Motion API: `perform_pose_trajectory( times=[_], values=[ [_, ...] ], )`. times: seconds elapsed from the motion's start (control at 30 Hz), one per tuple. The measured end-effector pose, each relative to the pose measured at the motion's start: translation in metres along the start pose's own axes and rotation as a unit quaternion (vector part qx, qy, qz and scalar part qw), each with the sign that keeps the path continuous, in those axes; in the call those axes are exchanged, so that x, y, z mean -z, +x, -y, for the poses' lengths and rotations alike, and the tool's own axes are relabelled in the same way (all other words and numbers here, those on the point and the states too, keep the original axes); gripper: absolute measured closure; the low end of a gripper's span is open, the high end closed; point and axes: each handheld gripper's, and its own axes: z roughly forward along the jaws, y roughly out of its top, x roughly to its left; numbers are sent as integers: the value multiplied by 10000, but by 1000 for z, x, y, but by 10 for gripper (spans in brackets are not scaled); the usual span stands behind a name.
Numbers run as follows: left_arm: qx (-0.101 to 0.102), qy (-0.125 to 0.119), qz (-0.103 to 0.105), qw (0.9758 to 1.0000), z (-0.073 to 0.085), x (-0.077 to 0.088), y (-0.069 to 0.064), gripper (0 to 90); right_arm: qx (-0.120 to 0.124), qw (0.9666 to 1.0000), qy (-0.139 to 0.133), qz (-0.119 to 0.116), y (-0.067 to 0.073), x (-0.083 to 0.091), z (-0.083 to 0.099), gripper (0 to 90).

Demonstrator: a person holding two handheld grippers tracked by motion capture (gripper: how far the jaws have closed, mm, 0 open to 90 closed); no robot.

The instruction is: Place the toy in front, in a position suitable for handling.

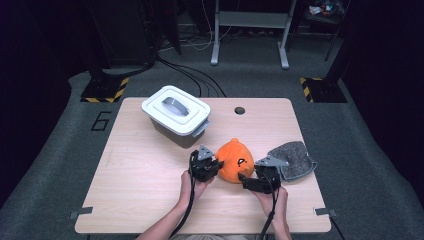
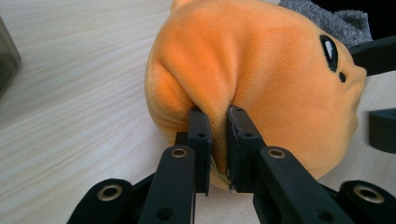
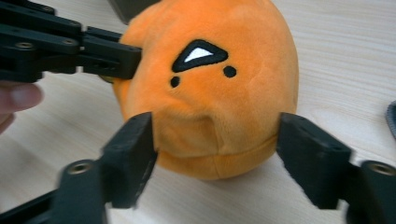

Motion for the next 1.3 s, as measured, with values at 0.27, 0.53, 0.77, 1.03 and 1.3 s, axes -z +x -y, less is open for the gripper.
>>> perform_pose_trajectory(
  times=[0.27, 0.53, 0.77, 1.03, 1.3],
  values=[
    [-74, 2, 131, 9999, -1, -1, 1, 766, 148, 9996, 160, 194, -6, -13, 3, 617],
    [-363, 134, 102, 9992, -19, 9, 11, 520, 324, 9991, 182, 190, -10, -14, 2, 673],
    [-230, 459, 480, 9975, -32, 0, 35, 395, 405, 9987, 226, 218, -11, -14, 1, 677],
    [-399, 617, 919, 9931, -28, -11, 36, 657, 611, 9974, 290, 261, -11, -15, 0, 689],
    [-533, 355, 835, 9945, -24, 1, 30, 808, 572, 9978, 2, 329, -11, -9, -1, 755]
  ],
)
